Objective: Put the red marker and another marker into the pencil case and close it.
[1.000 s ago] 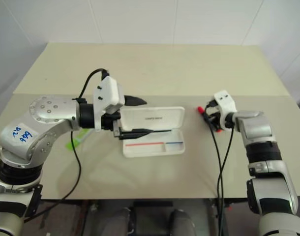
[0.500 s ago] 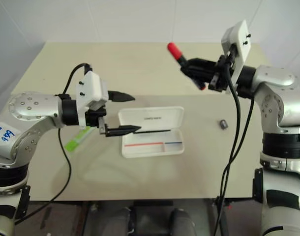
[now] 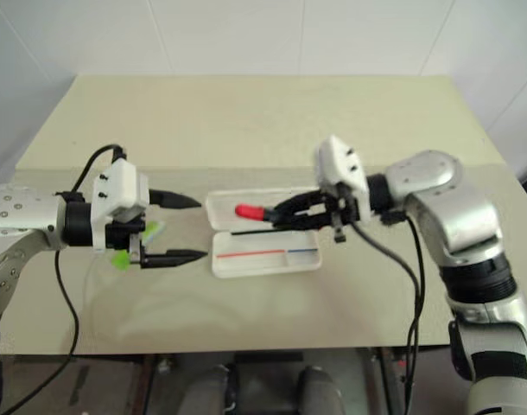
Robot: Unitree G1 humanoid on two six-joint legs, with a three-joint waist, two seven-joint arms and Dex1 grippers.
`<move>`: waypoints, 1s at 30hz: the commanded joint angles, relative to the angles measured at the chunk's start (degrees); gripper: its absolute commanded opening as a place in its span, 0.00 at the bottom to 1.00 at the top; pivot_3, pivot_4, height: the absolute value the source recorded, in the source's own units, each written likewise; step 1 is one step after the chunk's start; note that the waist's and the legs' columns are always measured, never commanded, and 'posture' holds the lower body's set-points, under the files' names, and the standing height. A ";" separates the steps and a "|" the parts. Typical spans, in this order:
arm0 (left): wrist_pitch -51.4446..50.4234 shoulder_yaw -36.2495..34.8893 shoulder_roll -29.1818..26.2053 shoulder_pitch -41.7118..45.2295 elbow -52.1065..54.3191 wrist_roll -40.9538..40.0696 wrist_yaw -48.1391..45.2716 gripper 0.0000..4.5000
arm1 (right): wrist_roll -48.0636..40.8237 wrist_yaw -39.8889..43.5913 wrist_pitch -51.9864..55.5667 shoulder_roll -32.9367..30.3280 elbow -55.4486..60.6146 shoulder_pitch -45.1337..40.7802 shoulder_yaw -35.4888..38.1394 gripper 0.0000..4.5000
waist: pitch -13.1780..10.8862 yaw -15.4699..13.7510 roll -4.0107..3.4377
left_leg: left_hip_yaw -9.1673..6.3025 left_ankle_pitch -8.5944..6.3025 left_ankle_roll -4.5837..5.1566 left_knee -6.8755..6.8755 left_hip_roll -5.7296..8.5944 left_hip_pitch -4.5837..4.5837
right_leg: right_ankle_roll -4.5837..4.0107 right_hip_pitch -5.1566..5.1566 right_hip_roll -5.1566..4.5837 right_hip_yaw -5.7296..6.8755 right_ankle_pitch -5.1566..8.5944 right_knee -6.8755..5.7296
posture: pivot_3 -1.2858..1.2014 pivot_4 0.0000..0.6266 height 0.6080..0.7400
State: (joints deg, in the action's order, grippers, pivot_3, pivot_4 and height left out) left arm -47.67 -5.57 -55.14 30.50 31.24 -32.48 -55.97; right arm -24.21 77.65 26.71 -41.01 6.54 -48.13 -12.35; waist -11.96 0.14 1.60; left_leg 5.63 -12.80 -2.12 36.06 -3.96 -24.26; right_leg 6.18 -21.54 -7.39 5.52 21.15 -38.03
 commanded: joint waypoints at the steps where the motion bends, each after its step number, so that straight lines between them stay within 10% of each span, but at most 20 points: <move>1: -0.37 -2.55 -1.00 -0.26 2.94 -1.97 0.92 1.00 | 6.17 0.82 -8.68 2.09 -3.67 -1.44 -3.67 0.13 | 0.00 0.00 0.00 | 0.00 0.00 0.00 -0.01 0.00 0.00 | 0.00 0.00 0.00 0.00 0.00 0.01 | 0.52 0.24 1.00; 23: -3.03 -4.09 -2.72 -2.13 6.28 -5.79 5.02 1.00 | 20.71 -1.61 -23.39 11.55 -18.99 -2.97 -8.88 0.13 | 0.01 0.06 0.02 | 0.00 -0.01 -0.02 -0.01 0.00 0.00 | 0.00 0.00 0.00 -0.01 0.00 0.01 | 0.52 0.24 1.00; 30: -2.84 -4.44 -3.09 -2.57 6.57 -6.45 5.53 1.00 | 21.74 -1.91 -23.96 12.18 -20.81 -2.71 -8.70 0.76 | 0.01 0.07 0.02 | -0.01 -0.01 -0.02 0.00 0.00 0.00 | 0.00 0.00 0.00 -0.01 0.00 0.00 | 0.52 0.24 1.00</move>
State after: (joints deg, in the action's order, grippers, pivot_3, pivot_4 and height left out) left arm -50.82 -8.10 -57.16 28.19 35.74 -38.04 -50.71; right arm -2.16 75.94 3.73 -28.73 -14.91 -50.11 -22.15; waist -11.95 0.21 1.62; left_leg 5.62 -12.80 -2.14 36.06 -3.96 -24.26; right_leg 6.18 -21.54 -7.39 5.51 21.14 -38.03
